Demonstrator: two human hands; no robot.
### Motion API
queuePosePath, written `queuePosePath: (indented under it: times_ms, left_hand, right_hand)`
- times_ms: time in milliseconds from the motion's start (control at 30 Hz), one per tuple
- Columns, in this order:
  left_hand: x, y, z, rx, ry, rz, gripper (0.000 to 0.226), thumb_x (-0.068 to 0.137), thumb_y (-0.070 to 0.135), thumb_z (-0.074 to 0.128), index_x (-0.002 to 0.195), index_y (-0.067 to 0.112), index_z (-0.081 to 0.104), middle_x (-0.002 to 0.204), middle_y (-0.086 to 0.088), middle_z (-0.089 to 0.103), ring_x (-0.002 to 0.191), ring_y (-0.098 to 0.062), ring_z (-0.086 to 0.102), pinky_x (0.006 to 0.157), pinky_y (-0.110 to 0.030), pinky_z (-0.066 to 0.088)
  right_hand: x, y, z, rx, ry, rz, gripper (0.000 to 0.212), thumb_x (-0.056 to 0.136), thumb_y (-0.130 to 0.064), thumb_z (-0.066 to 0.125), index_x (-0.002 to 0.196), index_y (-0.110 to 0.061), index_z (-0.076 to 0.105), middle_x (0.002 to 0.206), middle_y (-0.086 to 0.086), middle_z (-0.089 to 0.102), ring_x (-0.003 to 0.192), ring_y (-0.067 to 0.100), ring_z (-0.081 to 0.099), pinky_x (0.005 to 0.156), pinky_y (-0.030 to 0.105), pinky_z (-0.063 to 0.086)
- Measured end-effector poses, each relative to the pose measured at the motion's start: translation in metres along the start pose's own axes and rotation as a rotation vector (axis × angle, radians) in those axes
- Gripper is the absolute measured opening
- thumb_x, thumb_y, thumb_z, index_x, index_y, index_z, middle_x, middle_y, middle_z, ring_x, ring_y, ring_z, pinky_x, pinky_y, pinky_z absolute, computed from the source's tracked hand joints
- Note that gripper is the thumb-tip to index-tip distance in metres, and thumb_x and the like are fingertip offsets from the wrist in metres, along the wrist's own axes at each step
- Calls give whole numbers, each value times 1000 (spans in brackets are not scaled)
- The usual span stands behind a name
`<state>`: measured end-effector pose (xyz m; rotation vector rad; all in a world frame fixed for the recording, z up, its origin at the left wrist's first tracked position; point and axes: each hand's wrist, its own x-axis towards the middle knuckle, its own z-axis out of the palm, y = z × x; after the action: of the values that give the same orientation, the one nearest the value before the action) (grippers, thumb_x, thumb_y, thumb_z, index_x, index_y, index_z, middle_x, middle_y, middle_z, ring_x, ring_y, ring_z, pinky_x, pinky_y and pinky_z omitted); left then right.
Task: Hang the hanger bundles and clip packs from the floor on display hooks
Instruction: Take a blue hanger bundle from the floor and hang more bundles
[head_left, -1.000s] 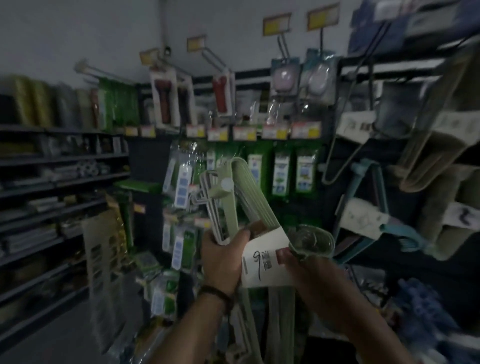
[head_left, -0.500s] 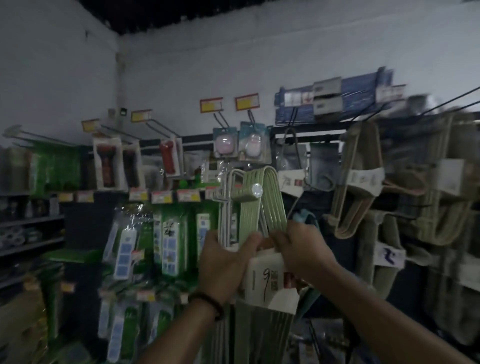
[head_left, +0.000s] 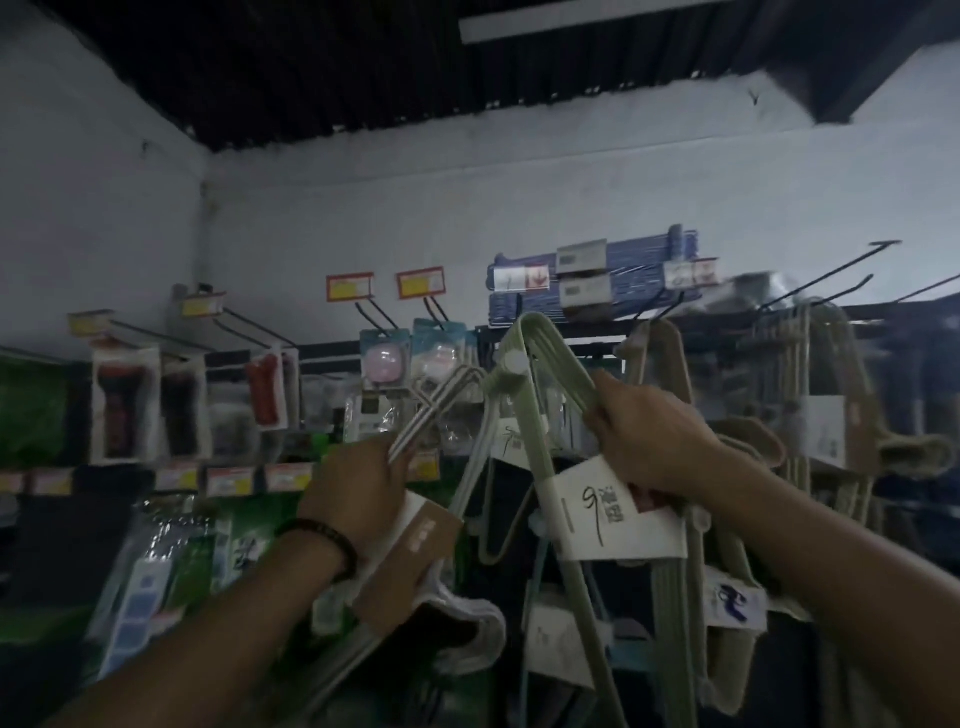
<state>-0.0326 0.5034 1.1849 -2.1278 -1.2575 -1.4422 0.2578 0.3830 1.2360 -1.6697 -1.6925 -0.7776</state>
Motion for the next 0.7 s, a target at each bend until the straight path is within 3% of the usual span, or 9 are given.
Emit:
queuePosePath:
  times_ms: [67, 133, 233, 333, 433, 600, 700]
  left_hand:
    - [17, -10, -7, 100, 10, 16, 20, 108, 33, 51, 105, 19, 66, 78, -3, 68, 71, -27, 66, 57, -32, 39]
    - [27, -17, -19, 91, -4, -2, 14, 105, 34, 57, 107, 23, 66, 76, 3, 65, 67, -20, 62, 57, -30, 40]
    - [37, -19, -37, -4, -62, -9, 16, 98, 38, 70, 85, 32, 63, 70, 10, 62, 65, -2, 58, 55, -23, 38]
    - [44, -5, -47, -52, -129, 15, 23, 100, 41, 67, 78, 35, 66, 67, 9, 65, 64, -2, 60, 59, -27, 46]
    - [49, 13, -51, -93, -208, 44, 15, 102, 45, 62, 97, 37, 75, 80, 9, 76, 77, -3, 70, 76, -32, 56]
    - [50, 33, -47, -117, -310, 52, 15, 105, 40, 59, 98, 46, 71, 84, 14, 77, 82, 3, 70, 75, -21, 49]
    - [49, 35, -36, -161, -331, -1, 15, 106, 41, 56, 100, 48, 67, 84, 18, 78, 80, 2, 73, 82, -28, 55]
  right_hand:
    - [17, 10, -7, 50, -28, -9, 5, 107, -31, 47, 105, -28, 44, 82, -5, 61, 72, 16, 66, 62, 38, 55]
    - [35, 17, -9, 44, -58, -6, 7, 105, -30, 49, 108, -24, 48, 85, -2, 62, 73, 15, 65, 66, 38, 56]
    - [64, 20, 0, -40, -131, 46, 16, 100, -30, 56, 112, -21, 50, 87, -2, 61, 81, 21, 65, 82, 47, 60]
    - [88, 9, 15, -87, -176, 68, 18, 97, -27, 62, 110, -20, 53, 91, -1, 66, 81, 17, 66, 78, 42, 57]
    - [109, -3, 27, -117, -136, 71, 25, 97, -29, 64, 116, -18, 53, 98, 1, 67, 82, 20, 63, 70, 38, 48]
    - [130, -15, 32, -81, -29, 109, 37, 97, -25, 64, 130, -15, 48, 106, 9, 66, 93, 28, 65, 75, 43, 53]
    - [138, -16, 32, -60, 115, 84, 42, 98, -17, 59, 136, -14, 41, 110, 13, 68, 100, 35, 68, 71, 45, 51]
